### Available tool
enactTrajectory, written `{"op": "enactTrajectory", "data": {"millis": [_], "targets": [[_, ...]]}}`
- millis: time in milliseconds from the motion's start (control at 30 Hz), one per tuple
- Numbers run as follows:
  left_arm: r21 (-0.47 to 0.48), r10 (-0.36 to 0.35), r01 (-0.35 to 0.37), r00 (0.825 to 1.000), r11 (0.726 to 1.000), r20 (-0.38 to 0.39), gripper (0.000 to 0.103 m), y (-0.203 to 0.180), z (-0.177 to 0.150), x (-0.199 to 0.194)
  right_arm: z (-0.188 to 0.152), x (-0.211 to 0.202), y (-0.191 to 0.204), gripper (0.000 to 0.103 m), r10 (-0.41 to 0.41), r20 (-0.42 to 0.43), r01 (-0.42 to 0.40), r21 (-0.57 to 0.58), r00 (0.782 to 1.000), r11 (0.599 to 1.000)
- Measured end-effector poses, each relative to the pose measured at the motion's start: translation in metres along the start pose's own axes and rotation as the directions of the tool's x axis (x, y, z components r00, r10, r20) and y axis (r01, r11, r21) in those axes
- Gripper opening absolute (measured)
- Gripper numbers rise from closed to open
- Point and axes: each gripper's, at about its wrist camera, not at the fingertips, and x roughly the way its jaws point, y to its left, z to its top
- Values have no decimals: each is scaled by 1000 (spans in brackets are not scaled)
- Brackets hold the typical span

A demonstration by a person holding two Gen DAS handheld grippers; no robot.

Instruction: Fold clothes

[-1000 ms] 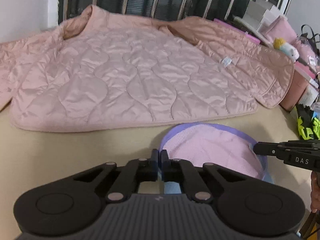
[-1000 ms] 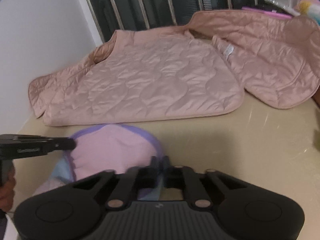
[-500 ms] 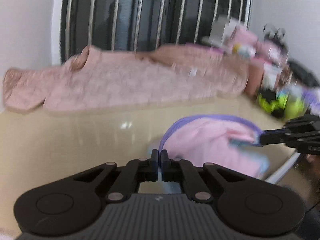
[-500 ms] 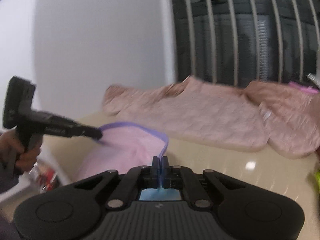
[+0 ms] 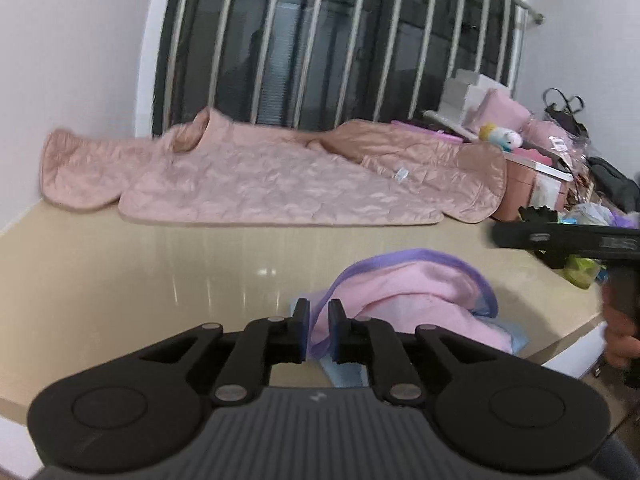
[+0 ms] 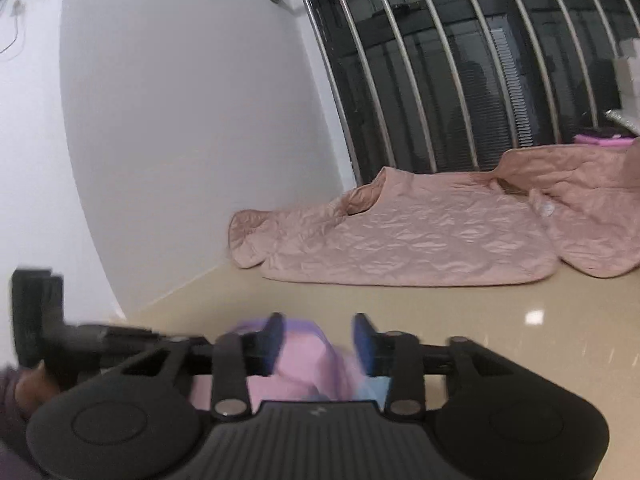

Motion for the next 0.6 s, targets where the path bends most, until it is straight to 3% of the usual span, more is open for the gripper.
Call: {"op": "enactTrajectory", "data": {"millis": [100, 167, 200, 233, 267, 367, 467, 533, 600], "targets": [[64, -7, 4, 999, 998, 43, 9, -11, -3, -10, 0, 34, 4, 47, -5, -102, 3, -17, 995, 1000], [94, -2, -1, 999, 996, 32, 11, -19, -7, -13, -3, 48, 1, 36, 18, -151, -20, -12, 988, 1000], [104, 1, -3, 1000, 995, 24, 21, -23, -9, -14, -5, 53, 0, 15, 30, -169, -32, -9, 985, 999], [89, 3, -4, 1000, 996, 9, 46, -26, -9, -14, -7, 54, -1, 3, 32, -168, -35, -12, 985, 999], [72, -4, 4, 1000, 997, -1, 53, -28, -10, -14, -8, 53, -1, 3, 28, -156, -31, -17, 987, 999], [121, -10, 13, 1000, 993, -28, 53, -42, -13, -5, -8, 33, 9, 3, 39, -67, -42, -49, 997, 998], [217, 113, -103, 993, 971, -36, 48, -56, -18, 9, -8, 12, 27, 3, 109, -27, -112, -150, 994, 982], [177, 109, -98, 993, 979, -55, 47, -49, -16, 11, -15, 4, 39, 3, 136, -98, -156, -244, 986, 957], [117, 55, -47, 996, 992, -66, 46, -40, -13, 5, -25, 4, 48, 3, 97, -188, -155, -326, 977, 933]]}}
